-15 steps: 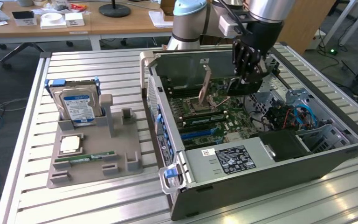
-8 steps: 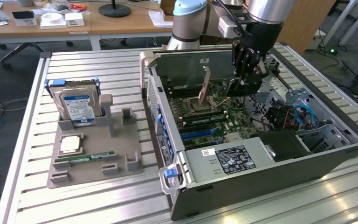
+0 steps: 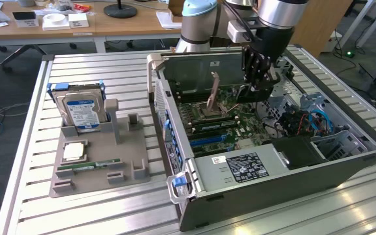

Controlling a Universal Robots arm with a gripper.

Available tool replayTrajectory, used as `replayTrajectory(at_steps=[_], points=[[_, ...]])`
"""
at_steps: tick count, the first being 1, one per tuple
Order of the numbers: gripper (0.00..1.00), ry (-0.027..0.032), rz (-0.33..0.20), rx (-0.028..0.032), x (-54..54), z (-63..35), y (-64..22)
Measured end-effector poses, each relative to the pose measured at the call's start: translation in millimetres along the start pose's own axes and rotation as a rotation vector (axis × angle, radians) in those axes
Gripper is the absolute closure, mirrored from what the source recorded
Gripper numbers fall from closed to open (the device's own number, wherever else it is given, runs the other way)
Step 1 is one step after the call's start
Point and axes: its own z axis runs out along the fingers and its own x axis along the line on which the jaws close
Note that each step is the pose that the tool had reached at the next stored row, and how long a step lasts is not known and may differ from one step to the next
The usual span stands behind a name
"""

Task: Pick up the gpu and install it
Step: 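Insert the gpu into the slot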

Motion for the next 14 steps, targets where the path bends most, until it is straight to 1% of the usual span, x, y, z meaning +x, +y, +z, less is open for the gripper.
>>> replayTrajectory(at_steps=[3,9,14], points=[[0.73,0.0000,-0.001,0.0000,0.1,2.0,1.4],[0.73,-0.0001,-0.004,0.0002,0.2,2.4,2.8],[0.73,-0.0003,-0.005,0.0014,0.4,2.3,6.8]])
